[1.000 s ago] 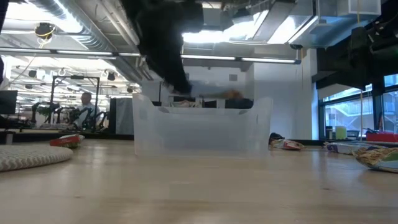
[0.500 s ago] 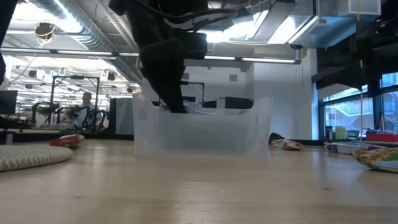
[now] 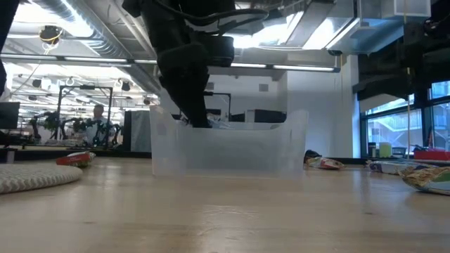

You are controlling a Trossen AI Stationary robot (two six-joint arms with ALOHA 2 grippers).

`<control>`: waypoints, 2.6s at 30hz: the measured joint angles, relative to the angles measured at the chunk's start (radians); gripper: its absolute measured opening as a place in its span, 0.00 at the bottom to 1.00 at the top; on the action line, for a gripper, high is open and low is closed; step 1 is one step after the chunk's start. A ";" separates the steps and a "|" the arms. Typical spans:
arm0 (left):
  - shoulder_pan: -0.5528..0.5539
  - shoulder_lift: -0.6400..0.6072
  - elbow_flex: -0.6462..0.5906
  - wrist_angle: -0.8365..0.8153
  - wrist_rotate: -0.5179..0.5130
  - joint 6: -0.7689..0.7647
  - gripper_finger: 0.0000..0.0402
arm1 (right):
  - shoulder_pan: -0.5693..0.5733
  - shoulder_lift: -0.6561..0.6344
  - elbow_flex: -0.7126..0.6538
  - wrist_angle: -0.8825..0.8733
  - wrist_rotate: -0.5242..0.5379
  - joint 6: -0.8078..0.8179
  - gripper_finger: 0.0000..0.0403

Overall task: Pick and place Granola Bars by type
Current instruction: Put the blue granola bar into the bottom transparent bin, then put the red granola bar into the top transparent bin

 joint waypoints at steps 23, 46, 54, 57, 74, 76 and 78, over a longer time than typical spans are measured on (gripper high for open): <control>0.028 -0.064 0.071 -0.200 0.030 0.071 0.51 | 0.000 0.000 0.000 -0.002 0.119 -0.059 0.59; 0.128 -0.280 0.094 -0.539 0.026 0.296 0.51 | 0.000 0.000 0.000 -0.008 0.295 -0.042 0.59; 0.171 -0.337 -0.138 -0.529 0.106 0.457 0.52 | 0.000 0.000 0.000 -0.013 0.318 0.055 0.59; 0.201 -0.362 -0.240 -0.508 0.102 0.511 0.52 | 0.000 0.000 0.000 -0.016 0.318 0.083 0.59; 0.236 -0.365 -0.495 -0.256 0.132 0.847 0.53 | 0.000 0.000 0.000 -0.029 0.318 0.187 0.59; 0.236 -0.365 -0.495 -0.252 0.140 0.894 0.53 | 0.000 0.000 0.000 -0.030 0.318 0.187 0.59; 0.236 -0.365 -0.495 -0.252 0.169 0.932 0.53 | 0.000 0.000 0.000 -0.030 0.318 0.188 0.59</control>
